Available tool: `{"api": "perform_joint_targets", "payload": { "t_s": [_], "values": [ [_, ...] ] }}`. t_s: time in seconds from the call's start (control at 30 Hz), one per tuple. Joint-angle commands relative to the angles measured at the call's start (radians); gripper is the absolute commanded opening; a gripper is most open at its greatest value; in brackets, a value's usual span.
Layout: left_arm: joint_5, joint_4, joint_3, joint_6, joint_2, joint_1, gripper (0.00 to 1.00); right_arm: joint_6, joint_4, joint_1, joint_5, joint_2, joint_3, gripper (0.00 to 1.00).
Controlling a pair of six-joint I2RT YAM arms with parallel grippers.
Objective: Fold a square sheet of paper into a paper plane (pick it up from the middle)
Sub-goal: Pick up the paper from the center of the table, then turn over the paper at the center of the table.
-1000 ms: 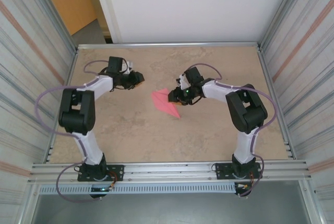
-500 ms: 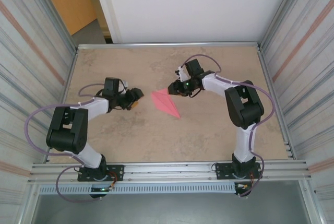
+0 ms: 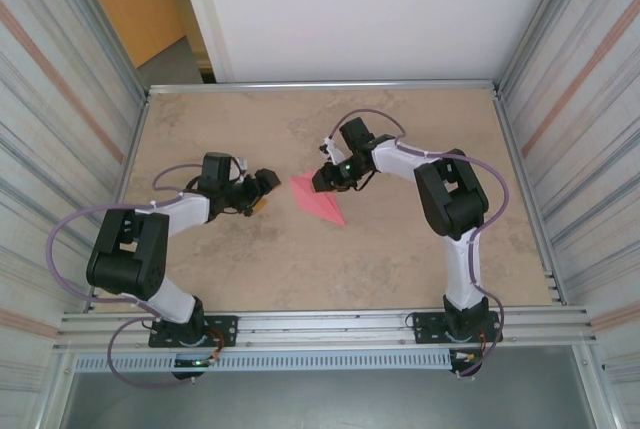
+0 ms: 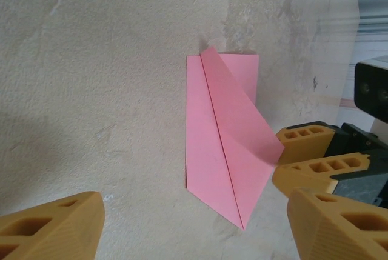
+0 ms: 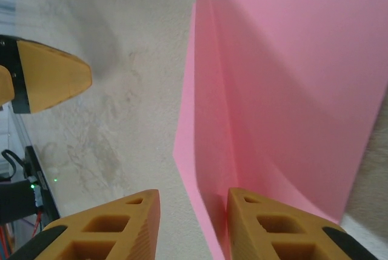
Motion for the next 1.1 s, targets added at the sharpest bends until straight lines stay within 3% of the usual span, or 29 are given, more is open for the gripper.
{"api": "perform_joint_targets", "payload": {
  "t_s": [0.0,0.17,0.27,0.63,1.07],
  "values": [
    [0.0,0.025,-0.004,0.004,-0.039,-0.01,0.82,-0.032,-0.031,-0.003,-0.012,0.03,0.032,0.3],
    [0.007,0.029,-0.001,0.016,-0.062,-0.013,0.86,-0.021,-0.021,-0.011,-0.033,0.02,0.04,0.1],
    [0.043,0.049,0.013,0.034,-0.081,-0.019,0.87,0.026,0.038,-0.026,-0.062,-0.034,0.024,0.05],
    [0.218,0.252,0.113,0.043,-0.1,-0.106,0.84,0.332,0.324,-0.082,-0.223,-0.234,-0.067,0.05],
    [0.28,0.352,0.207,0.018,-0.007,-0.164,0.7,0.642,0.61,-0.086,-0.316,-0.292,-0.139,0.05]
  ]
}}
